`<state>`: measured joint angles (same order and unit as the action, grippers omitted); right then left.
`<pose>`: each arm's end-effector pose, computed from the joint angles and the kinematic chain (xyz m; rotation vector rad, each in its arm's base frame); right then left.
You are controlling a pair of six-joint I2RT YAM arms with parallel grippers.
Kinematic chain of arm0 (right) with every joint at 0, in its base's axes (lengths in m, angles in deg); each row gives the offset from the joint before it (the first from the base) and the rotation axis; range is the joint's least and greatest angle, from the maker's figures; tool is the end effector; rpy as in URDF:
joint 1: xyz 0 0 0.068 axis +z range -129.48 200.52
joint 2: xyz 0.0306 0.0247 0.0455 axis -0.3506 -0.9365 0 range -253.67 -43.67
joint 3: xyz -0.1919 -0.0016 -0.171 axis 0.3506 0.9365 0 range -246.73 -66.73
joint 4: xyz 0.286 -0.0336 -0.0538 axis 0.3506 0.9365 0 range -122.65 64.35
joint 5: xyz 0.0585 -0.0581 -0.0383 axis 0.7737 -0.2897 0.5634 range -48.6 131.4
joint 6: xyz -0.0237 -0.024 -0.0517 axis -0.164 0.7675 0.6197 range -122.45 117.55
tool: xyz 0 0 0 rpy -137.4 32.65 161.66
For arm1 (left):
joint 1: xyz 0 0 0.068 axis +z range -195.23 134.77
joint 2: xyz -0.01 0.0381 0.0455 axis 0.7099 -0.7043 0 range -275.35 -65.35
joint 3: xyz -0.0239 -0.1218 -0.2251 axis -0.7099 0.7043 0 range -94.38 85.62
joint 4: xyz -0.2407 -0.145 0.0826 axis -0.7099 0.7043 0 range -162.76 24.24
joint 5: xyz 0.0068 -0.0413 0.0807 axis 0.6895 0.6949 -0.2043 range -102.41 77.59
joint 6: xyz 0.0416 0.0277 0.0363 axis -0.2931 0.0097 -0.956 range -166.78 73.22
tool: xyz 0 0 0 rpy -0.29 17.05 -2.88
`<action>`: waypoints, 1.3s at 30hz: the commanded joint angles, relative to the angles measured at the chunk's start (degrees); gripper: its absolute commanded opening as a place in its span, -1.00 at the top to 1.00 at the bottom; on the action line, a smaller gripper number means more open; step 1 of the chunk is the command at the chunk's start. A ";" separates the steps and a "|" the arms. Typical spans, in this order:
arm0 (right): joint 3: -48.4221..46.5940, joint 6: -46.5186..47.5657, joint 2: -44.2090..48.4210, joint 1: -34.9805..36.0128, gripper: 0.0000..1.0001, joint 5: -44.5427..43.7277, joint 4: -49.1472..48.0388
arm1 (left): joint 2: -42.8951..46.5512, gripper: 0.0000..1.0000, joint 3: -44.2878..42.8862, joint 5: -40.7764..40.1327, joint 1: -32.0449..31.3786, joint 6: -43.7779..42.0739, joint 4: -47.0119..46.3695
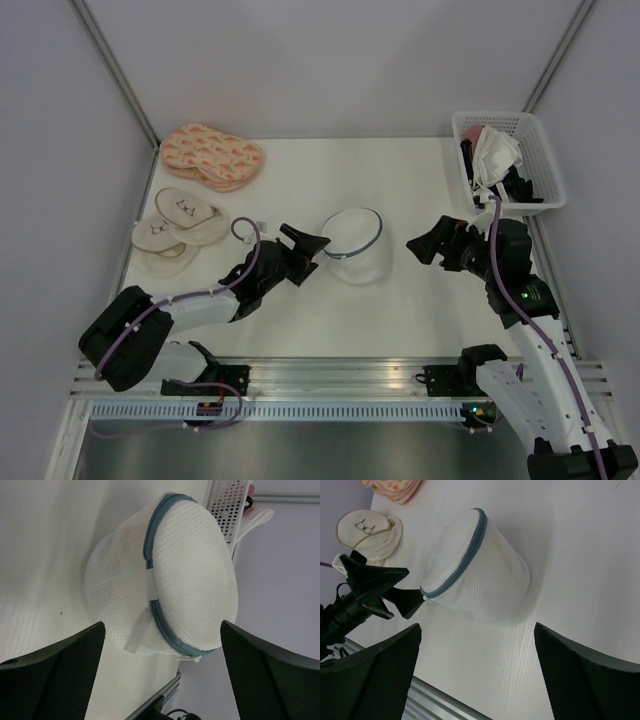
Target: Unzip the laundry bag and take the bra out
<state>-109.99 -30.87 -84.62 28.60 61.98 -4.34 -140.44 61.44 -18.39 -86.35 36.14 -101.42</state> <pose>0.2099 0.0463 0.2955 0.1340 2.0740 0.7603 0.2214 -0.1869 0.1291 -0.8574 2.0292 -1.2512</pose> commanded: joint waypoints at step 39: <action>-2.69 -7.61 -17.40 33.84 -0.63 -15.39 -13.99 | -11.57 0.96 -17.22 13.62 -0.89 0.67 1.87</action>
<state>-108.55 -36.58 -99.44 60.79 50.44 -13.28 -154.47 45.48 -4.68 -86.90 39.52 -99.83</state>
